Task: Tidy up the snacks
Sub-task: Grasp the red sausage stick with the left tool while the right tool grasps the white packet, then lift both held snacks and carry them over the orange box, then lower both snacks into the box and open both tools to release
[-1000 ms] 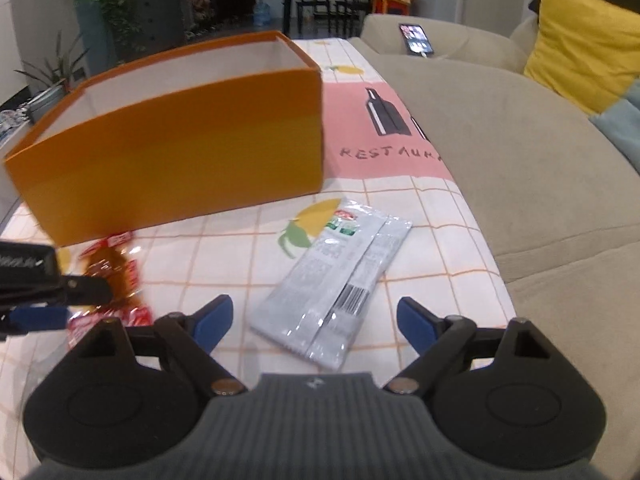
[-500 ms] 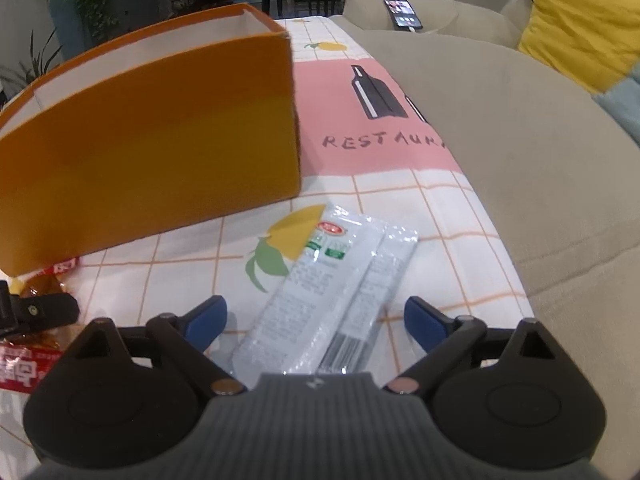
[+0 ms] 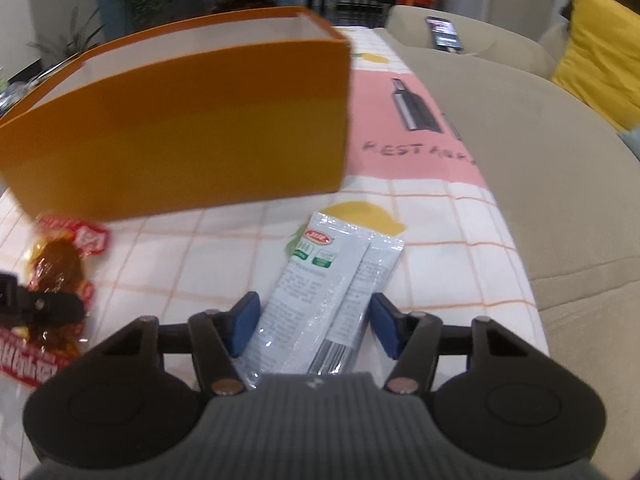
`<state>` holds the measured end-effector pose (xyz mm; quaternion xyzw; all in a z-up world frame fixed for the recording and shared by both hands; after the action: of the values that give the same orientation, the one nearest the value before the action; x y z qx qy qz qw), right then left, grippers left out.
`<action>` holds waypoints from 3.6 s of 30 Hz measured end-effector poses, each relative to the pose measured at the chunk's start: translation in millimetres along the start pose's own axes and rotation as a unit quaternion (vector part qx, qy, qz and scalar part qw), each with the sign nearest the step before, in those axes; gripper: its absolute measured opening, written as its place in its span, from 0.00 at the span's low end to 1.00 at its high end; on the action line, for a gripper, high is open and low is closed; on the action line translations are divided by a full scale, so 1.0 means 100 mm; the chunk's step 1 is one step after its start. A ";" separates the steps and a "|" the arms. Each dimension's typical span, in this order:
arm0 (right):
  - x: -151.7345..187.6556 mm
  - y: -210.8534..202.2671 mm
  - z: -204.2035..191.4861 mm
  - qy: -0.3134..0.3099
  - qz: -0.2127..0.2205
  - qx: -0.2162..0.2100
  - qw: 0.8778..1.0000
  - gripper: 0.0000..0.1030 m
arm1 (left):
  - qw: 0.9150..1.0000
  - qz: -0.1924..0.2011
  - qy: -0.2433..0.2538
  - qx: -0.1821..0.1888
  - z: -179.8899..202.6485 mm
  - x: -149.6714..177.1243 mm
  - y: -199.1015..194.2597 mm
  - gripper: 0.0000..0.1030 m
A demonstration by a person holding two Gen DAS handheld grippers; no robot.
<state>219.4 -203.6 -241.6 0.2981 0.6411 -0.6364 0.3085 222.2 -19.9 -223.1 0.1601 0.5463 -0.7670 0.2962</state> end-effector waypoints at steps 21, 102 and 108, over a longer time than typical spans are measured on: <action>0.24 -0.72 -0.32 -0.026 -0.004 -0.052 0.998 0.49 | 0.999 0.028 0.039 0.013 0.05 0.16 -0.64 0.20; -2.07 1.50 -0.79 -0.188 -0.094 -0.161 0.964 0.50 | 0.983 -0.060 0.173 -0.001 0.37 -1.91 0.96 0.20; -2.07 1.46 -0.80 -0.188 -0.098 -0.158 0.964 0.52 | 0.983 -0.054 0.174 -0.005 0.38 -1.96 0.89 0.24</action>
<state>462.4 -119.8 -173.5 0.0559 0.6897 -0.5991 0.4028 432.9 -20.7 -164.1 0.2596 0.6011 -0.7396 0.1557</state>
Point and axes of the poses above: each gripper's, at about its wrist camera, not at the fingertips, and y roughly the way its jaws point, z to its right, x to its underside, the point moved 7 cm from there along y, roughly the way its jaws point, and after that the axes turned 11 degrees about z, right-handed, at the moved point
